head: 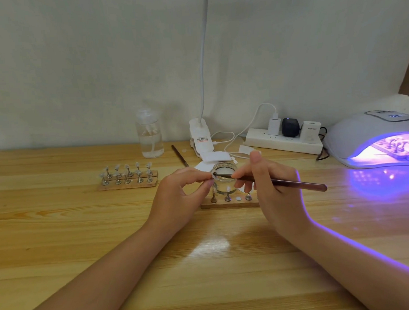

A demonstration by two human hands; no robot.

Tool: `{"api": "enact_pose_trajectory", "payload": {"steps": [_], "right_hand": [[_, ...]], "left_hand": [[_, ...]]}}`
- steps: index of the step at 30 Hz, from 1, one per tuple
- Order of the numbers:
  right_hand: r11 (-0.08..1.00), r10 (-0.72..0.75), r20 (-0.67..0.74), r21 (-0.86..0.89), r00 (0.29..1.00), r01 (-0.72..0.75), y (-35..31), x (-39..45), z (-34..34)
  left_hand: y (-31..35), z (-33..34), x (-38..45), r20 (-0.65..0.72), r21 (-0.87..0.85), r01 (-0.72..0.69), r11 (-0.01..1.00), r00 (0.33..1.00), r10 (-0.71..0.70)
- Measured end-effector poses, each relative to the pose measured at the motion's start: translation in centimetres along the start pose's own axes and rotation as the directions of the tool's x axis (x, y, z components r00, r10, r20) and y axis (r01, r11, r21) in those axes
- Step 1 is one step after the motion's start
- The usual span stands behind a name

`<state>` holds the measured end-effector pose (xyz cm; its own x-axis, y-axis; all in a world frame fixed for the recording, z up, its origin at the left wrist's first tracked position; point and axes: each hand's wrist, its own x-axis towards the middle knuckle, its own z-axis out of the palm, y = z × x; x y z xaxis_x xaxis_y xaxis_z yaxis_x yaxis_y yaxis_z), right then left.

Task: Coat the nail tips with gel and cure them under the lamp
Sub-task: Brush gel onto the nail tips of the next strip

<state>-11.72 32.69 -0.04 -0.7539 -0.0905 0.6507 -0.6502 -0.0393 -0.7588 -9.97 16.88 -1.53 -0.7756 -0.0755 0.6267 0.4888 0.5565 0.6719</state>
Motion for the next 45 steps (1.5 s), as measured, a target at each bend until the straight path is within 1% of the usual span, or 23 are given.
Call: {"api": "enact_pose_trajectory", "payload": {"steps": [9,15,18,25,32,39,43,45], "right_hand": [[0.997,0.029,-0.036,0.069,0.999,-0.027,-0.22,-0.17,0.07],[0.998,0.040,-0.101,0.061,0.994,-0.034,-0.20,0.19,-0.08],[0.998,0.065,-0.087,0.020,0.994,-0.064,-0.15,0.26,-0.02],[0.998,0.065,-0.038,0.028,0.997,-0.064,0.04,0.18,0.00],[0.994,0.103,-0.069,0.040,0.992,-0.100,-0.11,0.15,0.14],[0.995,0.092,-0.056,0.046,0.994,-0.089,-0.24,0.03,0.09],[0.996,0.066,-0.084,0.059,0.994,-0.061,-0.38,0.12,-0.04],[0.998,0.051,-0.088,0.038,0.995,-0.048,-0.35,0.22,-0.13]], "left_hand": [[0.14,-0.07,-0.01,0.001,-0.007,0.015,1.000,1.000,-0.015],[0.08,-0.04,0.00,-0.004,0.003,0.006,1.000,1.000,-0.006],[0.11,-0.08,-0.02,-0.004,0.001,0.003,1.000,1.000,-0.003],[0.29,-0.06,-0.01,0.005,-0.004,0.020,1.000,1.000,-0.020],[0.42,-0.10,-0.02,-0.002,-0.018,0.035,0.999,0.999,-0.035],[0.49,-0.10,-0.03,-0.002,-0.022,0.048,0.999,0.999,-0.048],[0.46,-0.13,-0.08,-0.002,-0.006,0.063,0.998,0.998,-0.063],[0.42,-0.12,-0.07,0.000,0.004,0.066,0.998,0.998,-0.066]]}}
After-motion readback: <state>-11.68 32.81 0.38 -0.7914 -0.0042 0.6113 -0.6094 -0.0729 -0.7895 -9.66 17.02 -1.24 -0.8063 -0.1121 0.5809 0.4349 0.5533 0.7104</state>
